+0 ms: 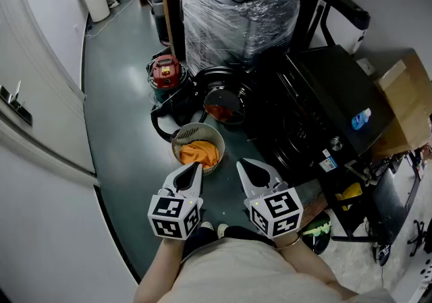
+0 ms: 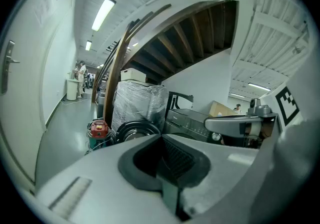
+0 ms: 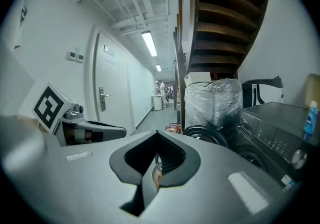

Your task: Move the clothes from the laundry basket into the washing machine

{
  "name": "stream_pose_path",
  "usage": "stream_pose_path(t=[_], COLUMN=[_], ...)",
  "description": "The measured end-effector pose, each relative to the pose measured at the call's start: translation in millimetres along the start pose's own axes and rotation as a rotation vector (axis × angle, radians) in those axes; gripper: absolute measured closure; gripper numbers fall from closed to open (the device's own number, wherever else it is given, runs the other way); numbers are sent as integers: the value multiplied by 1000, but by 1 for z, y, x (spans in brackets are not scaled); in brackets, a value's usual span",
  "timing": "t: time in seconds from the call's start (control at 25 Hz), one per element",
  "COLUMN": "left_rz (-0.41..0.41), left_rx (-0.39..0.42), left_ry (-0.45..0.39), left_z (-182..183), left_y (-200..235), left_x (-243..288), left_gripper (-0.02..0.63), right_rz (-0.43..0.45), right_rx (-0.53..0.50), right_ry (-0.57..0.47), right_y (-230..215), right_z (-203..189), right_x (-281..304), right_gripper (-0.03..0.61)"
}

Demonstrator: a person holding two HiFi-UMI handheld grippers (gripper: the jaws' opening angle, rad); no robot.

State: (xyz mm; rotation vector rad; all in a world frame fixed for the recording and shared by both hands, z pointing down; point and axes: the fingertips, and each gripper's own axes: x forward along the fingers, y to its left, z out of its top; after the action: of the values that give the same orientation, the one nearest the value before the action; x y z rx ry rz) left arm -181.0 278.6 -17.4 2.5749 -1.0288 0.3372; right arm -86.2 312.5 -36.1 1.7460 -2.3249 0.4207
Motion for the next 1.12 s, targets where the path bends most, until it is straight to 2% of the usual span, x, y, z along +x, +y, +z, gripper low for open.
stream_pose_path(t=[0.36,0.68,0.88,1.12], left_rz=[3,-12,-17,2], left_rx=[-7,-29,-25,-55], left_ry=[-1,-26,12,34], left_z=[-2,-3,-15,-16], left_y=[-6,-17,-18,2], left_x=[3,8,12,30], left_gripper=[614,614,614,614], right_rz=[39,27,56,35], right_rx=[16,13,117,101], right_ry=[9,-24,-9,-1], right_y=[0,-10,-15,-26], right_z=[-5,-5,-20,-17], right_x=[-6,-20,-26,0], right_gripper=[557,555,555,555])
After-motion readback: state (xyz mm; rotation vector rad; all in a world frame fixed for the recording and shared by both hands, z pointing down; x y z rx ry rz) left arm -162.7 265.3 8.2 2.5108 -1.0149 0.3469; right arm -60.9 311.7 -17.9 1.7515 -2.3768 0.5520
